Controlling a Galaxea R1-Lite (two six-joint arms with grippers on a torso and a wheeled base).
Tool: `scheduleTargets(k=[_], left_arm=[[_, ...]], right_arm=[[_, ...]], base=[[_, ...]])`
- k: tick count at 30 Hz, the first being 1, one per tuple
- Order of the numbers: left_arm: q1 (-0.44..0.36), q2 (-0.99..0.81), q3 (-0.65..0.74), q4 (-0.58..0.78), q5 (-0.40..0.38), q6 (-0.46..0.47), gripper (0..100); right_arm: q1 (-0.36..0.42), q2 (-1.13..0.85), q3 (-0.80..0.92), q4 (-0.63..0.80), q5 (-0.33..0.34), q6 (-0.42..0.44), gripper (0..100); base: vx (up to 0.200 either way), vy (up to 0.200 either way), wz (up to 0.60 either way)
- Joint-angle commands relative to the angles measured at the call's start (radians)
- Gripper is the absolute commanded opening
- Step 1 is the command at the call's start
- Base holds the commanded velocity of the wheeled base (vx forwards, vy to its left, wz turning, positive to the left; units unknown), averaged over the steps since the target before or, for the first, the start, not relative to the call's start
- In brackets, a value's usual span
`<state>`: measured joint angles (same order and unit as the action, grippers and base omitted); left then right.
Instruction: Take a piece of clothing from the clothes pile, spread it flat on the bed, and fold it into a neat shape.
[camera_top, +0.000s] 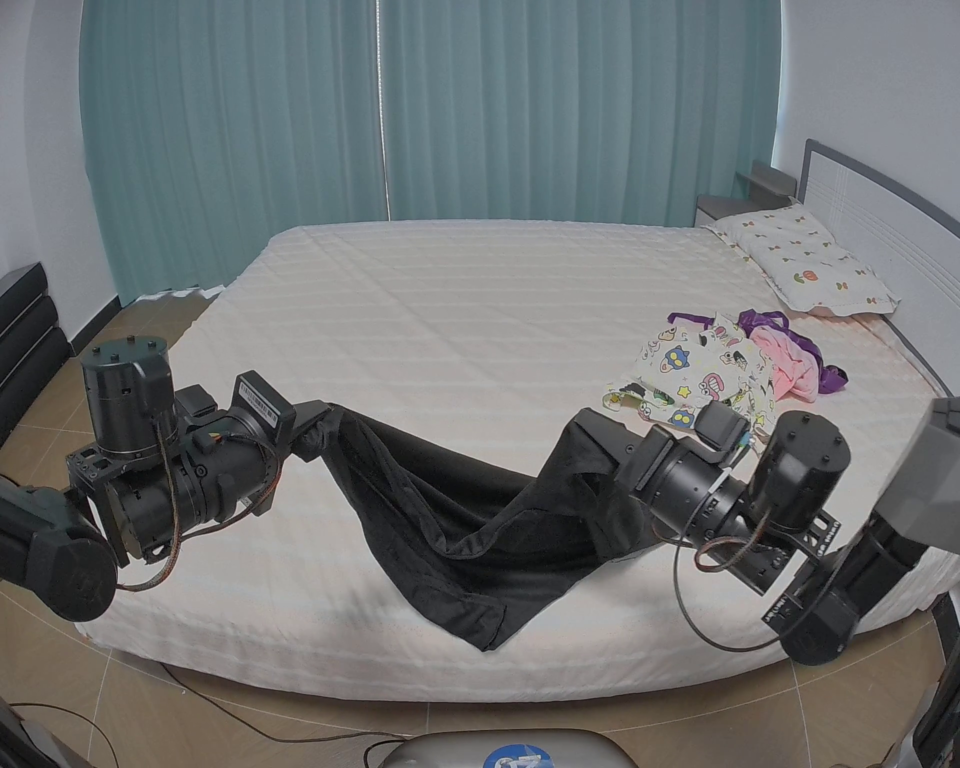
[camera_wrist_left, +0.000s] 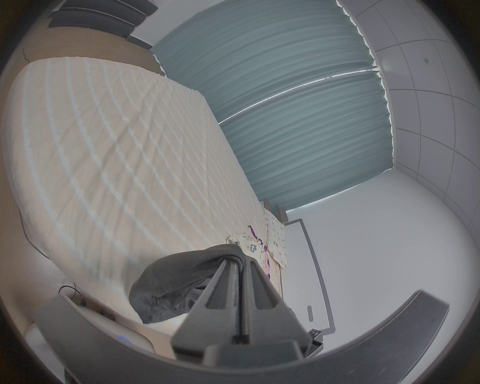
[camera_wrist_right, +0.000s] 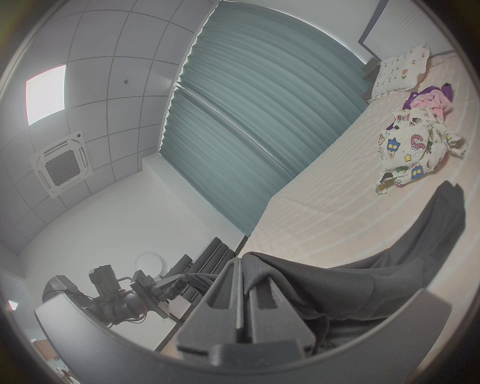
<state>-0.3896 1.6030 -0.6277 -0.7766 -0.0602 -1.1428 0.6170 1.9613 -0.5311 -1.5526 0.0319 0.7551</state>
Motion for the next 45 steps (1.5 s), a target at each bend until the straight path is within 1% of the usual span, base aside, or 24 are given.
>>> scheduleTargets(k=[1,4,8,11,12,13,16,18,19,20,22,23,25,27,28,30,31,33,34,35,39,45], left_arm=[[-0.038,-0.107,0.043,0.011,-0.003,-0.009,0],[-0.046,-0.155,0.04,0.008,0.005,-0.011,0],[-0.043,-0.221,0.016,0.013,0.007,-0.009,0],[-0.037,-0.291,-0.032,0.028,0.008,-0.006,0],[-0.037,-0.293,-0.035,0.031,0.007,-0.006,0],[-0.026,-0.302,-0.076,0.063,0.008,-0.006,0],[0.02,-0.296,-0.188,0.165,0.007,-0.006,0],[0.037,-0.258,-0.257,0.23,0.007,-0.008,0],[0.046,-0.23,-0.284,0.249,0.008,-0.008,0],[0.046,-0.23,-0.284,0.249,0.008,-0.008,0],[0.066,-0.173,-0.317,0.258,0.008,-0.009,0],[0.075,-0.153,-0.328,0.26,0.007,-0.009,0],[0.084,-0.103,-0.333,0.26,0.007,-0.011,0],[0.084,-0.048,-0.333,0.257,0.008,-0.012,0],[0.084,-0.006,-0.333,0.254,0.008,-0.017,0],[0.086,0.032,-0.337,0.249,0.008,-0.035,0],[0.086,0.032,-0.337,0.249,0.008,-0.035,0],[0.112,0.083,-0.379,0.235,0.002,-0.109,0],[0.113,0.086,-0.382,0.235,0.002,-0.114,0],[0.129,0.12,-0.408,0.22,-0.003,-0.149,0],[0.136,0.186,-0.438,0.197,-0.001,-0.157,0],[0.14,0.252,-0.451,0.195,-0.006,-0.153,0]], right_arm=[[0.096,-0.252,0.143,-0.015,-0.02,-0.034,0],[0.159,-0.36,0.158,-0.008,-0.053,-0.074,0],[0.165,-0.46,0.118,0.029,-0.053,-0.089,0],[0.152,-0.576,-0.038,0.226,-0.049,-0.088,0],[0.15,-0.579,-0.044,0.233,-0.047,-0.088,0],[0.127,-0.601,-0.145,0.328,-0.041,-0.083,0],[0.027,-0.575,-0.379,0.473,-0.02,-0.056,0],[-0.076,-0.502,-0.547,0.565,0.005,0.001,0],[-0.114,-0.46,-0.638,0.603,0.01,0.024,0],[-0.114,-0.46,-0.638,0.603,0.01,0.024,0],[-0.197,-0.334,-0.859,0.672,0.005,0.061,0],[-0.221,-0.283,-0.928,0.71,0.002,0.075,0],[-0.249,-0.18,-1.008,0.786,-0.01,0.081,0],[-0.275,-0.093,-1.04,0.813,-0.027,0.082,0],[-0.295,-0.036,-1.054,0.807,-0.047,0.079,0],[-0.315,0.025,-1.092,0.804,-0.067,0.079,0],[-0.315,0.025,-1.092,0.804,-0.067,0.079,0],[-0.344,0.119,-1.179,0.813,-0.11,0.081,0],[-0.346,0.122,-1.181,0.813,-0.112,0.081,0],[-0.352,0.162,-1.187,0.813,-0.125,0.079,0],[-0.35,0.214,-1.155,0.802,-0.129,0.079,0],[-0.344,0.269,-1.126,0.779,-0.13,0.082,0]], base=[[-0.2,0.0,0.0],[-0.133,0.0,0.0],[0.0,0.0,0.0],[0.0,0.0,0.0],[0.0,0.0,0.0],[0.0,0.0,0.0],[0.0,0.0,0.0],[0.0,0.0,0.0],[0.0,0.0,0.0],[0.0,0.0,0.0],[0.0,0.0,0.0],[0.0,0.0,0.0],[0.0,0.0,0.0],[0.0,0.0,0.0],[0.0,0.0,0.0],[0.0,0.0,0.0],[0.0,0.0,0.0],[0.0,0.0,0.0],[0.0,0.0,0.0],[0.0,0.0,0.0],[0.0,0.0,0.0],[0.2,0.0,0.0]])
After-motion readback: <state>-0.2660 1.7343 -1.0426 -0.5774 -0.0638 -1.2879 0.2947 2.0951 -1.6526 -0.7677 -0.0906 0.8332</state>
